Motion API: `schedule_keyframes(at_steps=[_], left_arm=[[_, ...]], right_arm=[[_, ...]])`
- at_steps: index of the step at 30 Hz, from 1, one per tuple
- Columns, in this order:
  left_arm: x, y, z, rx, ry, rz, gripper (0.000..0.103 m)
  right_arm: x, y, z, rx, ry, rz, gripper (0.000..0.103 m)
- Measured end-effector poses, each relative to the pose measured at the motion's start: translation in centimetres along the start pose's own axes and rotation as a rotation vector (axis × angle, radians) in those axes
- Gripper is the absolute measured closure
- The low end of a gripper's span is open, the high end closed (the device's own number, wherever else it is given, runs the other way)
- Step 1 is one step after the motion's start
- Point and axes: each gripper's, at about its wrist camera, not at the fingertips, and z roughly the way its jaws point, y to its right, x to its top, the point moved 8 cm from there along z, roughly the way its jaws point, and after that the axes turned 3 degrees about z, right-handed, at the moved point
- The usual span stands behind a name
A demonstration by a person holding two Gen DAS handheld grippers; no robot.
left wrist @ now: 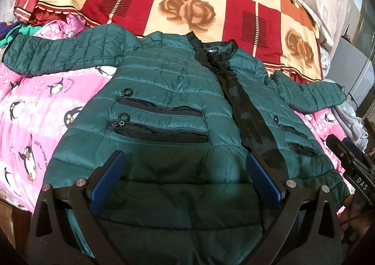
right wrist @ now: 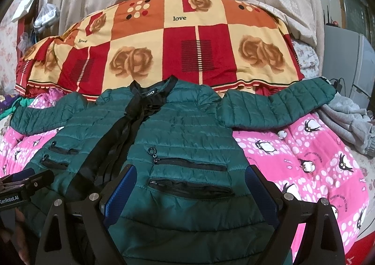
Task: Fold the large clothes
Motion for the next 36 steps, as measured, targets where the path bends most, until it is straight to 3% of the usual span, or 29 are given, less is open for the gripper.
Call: schedule_keyframes(at_steps=[20, 24, 28, 32, 36], left_arm=[[0.0, -0.1, -0.1, -0.012, 0.005, -0.009, 0.000], [1.4, -1.2, -1.4, -0.040, 0.080, -0.080, 0.000], [4.3, -4.3, -2.2, -0.017, 0.122, -0.187, 0.000], [7.5, -9.4, -2.5, -0.041, 0.179, -0.300, 0.000], [8.8, -15.1, -1.9, -0.041, 0.203, -0.329, 0.000]], right_arm=[[0.1, 0.1, 0.0, -0.001, -0.002, 0.001, 0.011], [0.1, 0.1, 0.0, 0.000, -0.002, 0.002, 0.011], [0.0, 0.1, 0.1, 0.006, -0.001, 0.007, 0.011], [0.0, 0.2, 0.2, 0.016, -0.001, 0.014, 0.011], [-0.1, 0.3, 0.1, 0.024, -0.006, 0.025, 0.011]])
